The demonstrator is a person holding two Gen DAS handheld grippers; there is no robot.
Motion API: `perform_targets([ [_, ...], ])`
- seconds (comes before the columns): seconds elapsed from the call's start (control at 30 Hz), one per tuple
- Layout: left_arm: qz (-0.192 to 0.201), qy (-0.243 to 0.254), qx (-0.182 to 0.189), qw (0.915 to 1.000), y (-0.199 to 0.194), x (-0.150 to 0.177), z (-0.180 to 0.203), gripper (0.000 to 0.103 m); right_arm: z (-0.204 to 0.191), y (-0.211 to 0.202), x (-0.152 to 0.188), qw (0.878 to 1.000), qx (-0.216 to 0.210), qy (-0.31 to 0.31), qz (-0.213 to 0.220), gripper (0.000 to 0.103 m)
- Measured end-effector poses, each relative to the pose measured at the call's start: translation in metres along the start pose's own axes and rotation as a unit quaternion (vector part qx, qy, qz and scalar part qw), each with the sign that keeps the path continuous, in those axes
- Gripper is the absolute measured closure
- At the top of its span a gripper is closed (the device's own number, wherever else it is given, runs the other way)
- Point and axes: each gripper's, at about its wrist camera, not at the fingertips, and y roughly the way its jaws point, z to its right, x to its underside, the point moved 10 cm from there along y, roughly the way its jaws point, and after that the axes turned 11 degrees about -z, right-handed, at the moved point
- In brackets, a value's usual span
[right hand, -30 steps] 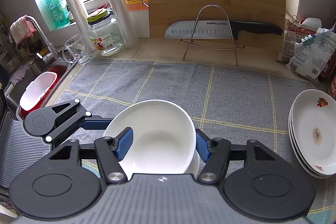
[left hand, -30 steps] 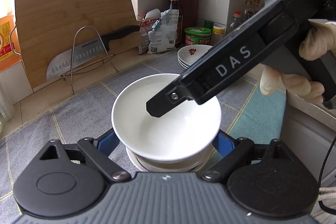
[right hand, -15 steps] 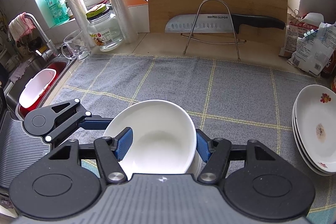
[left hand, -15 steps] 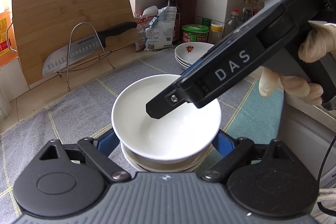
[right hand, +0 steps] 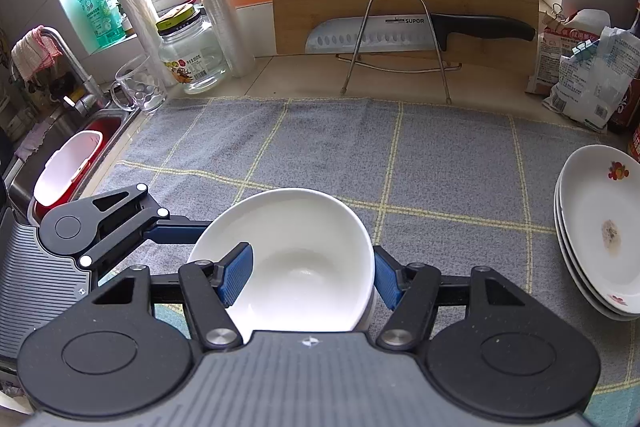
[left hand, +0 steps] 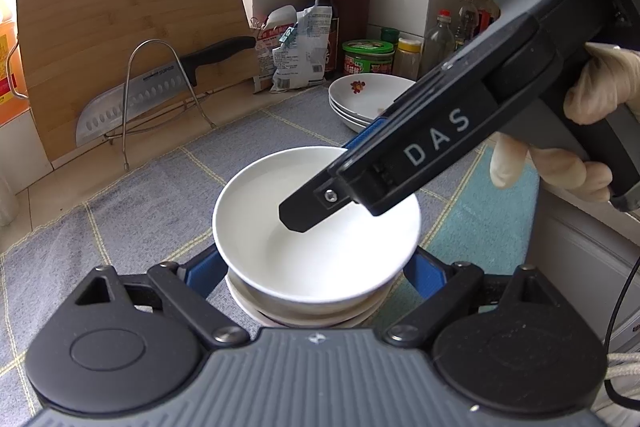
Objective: Organize plates and bowls
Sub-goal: 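Lower the white bowl into the nested bowls with both grippers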
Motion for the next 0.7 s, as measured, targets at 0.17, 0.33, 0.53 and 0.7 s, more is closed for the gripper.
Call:
perform_targets([
  [0.17,-0.003,-0.001,-0.002,1.0,0.0015,0.0002,-0.0005,0.01,-0.0009,0.0019,-0.0001,1.0,-0.003,-0.002,0.0,0.034],
  [0.33,-0.003,0.001,-0.003,1.0,0.0024,-0.0002,-0.0004,0.01,0.0009,0.0029,0.0009,1.0,-0.002,-0.001,-0.002,0.034],
  [0.53,-0.005,0.001,-0.004,1.0,0.0045,0.0006,-0.0001,0.01,0.0016,0.0032,0.0008,1.0,-0.004,0.001,-0.001,0.034],
  [0.7,-0.006,0.003,-0.007,1.0,0.0053,0.0003,0.0008,0.01,0.0023,0.0037,0.0012,1.0,-0.005,0.002,-0.001,0.033],
])
